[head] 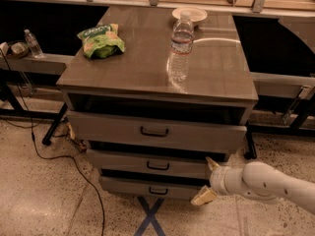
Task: Open middle drawer
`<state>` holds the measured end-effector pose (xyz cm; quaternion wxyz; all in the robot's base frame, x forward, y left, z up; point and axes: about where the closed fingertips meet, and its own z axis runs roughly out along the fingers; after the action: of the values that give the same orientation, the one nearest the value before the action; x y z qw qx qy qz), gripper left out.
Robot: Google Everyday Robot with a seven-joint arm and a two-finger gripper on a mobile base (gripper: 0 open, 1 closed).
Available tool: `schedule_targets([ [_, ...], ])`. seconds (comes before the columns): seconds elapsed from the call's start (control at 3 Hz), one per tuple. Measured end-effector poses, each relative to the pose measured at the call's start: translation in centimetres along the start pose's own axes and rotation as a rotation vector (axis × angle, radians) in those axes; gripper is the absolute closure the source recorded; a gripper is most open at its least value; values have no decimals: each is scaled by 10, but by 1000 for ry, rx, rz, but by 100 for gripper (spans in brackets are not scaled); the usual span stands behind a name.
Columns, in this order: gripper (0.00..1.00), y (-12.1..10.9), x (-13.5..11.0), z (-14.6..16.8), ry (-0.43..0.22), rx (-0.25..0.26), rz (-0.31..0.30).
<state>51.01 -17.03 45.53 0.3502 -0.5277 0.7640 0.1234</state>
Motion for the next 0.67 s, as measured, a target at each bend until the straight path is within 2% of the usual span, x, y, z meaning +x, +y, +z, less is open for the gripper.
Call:
schedule_targets([
  [0.33,0,-14,11,14,-2,32,69],
  [0.67,22,-25,12,25,-18,55,102],
])
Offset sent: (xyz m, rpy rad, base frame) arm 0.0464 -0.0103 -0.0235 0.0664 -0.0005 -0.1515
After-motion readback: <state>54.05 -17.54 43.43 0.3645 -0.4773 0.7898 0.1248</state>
